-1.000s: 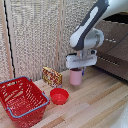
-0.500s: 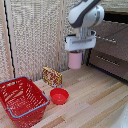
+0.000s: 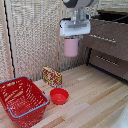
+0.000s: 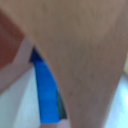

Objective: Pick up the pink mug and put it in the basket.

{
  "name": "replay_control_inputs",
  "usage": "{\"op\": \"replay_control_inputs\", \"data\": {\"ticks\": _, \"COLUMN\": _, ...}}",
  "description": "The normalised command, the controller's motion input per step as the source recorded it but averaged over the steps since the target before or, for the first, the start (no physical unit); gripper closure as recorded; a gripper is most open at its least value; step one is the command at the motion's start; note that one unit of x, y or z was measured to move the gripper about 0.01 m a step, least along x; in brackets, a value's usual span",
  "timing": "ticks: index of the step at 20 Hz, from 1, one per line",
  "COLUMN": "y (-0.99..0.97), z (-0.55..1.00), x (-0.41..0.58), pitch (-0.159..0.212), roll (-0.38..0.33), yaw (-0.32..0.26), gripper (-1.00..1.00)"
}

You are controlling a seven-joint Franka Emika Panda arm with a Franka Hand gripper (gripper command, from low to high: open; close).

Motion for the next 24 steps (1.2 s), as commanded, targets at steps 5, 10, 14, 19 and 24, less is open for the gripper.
{"op": "replay_control_inputs", "data": {"ticks": 5, "y": 0.7, "z": 0.33, "x": 0.063, "pitch": -0.02, "roll": 0.063, "yaw": 0.044, "gripper": 1.0}}
{"op": "replay_control_inputs", "data": {"ticks": 10, "y": 0.76, "z": 0.32, "x": 0.055, "pitch": -0.035, "roll": 0.077, "yaw": 0.011, "gripper": 1.0}}
{"op": "replay_control_inputs", "data": {"ticks": 14, "y": 0.74, "z": 0.34, "x": 0.098, "pitch": -0.031, "roll": 0.088, "yaw": 0.008, "gripper": 1.0}}
{"op": "replay_control_inputs", "data": {"ticks": 19, "y": 0.79, "z": 0.24, "x": 0.144, "pitch": -0.05, "roll": 0.058, "yaw": 0.001, "gripper": 1.0}}
{"op": "replay_control_inputs", "data": {"ticks": 24, "y": 0.86, "z": 0.05, "x": 0.156, "pitch": -0.105, "roll": 0.002, "yaw": 0.0, "gripper": 1.0}}
